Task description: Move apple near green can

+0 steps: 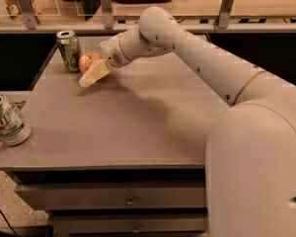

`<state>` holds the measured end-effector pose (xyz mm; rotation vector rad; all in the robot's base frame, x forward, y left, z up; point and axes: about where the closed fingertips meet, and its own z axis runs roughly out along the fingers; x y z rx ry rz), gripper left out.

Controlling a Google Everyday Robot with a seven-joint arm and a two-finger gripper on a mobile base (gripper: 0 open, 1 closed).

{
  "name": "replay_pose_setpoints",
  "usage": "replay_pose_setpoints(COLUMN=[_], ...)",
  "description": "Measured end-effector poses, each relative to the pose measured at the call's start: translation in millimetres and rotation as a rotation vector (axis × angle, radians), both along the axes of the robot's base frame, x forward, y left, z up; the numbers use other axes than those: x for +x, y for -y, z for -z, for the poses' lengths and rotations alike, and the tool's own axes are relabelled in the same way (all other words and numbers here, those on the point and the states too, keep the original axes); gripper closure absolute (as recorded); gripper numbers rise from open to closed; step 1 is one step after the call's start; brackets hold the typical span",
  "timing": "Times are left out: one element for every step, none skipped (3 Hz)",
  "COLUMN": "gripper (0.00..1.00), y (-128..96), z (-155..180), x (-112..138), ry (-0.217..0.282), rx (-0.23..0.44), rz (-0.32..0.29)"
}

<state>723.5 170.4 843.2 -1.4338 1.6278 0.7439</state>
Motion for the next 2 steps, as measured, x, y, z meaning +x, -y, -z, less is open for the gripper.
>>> replay_pose_setpoints(gripper=[0.00, 0.00], y=[15.7, 44.2], z=[-5.0, -16.7], x=[2.2, 3.2], ry=[0.006, 0.028], rx=[0.003, 0.029], rz=[0.009, 0.049])
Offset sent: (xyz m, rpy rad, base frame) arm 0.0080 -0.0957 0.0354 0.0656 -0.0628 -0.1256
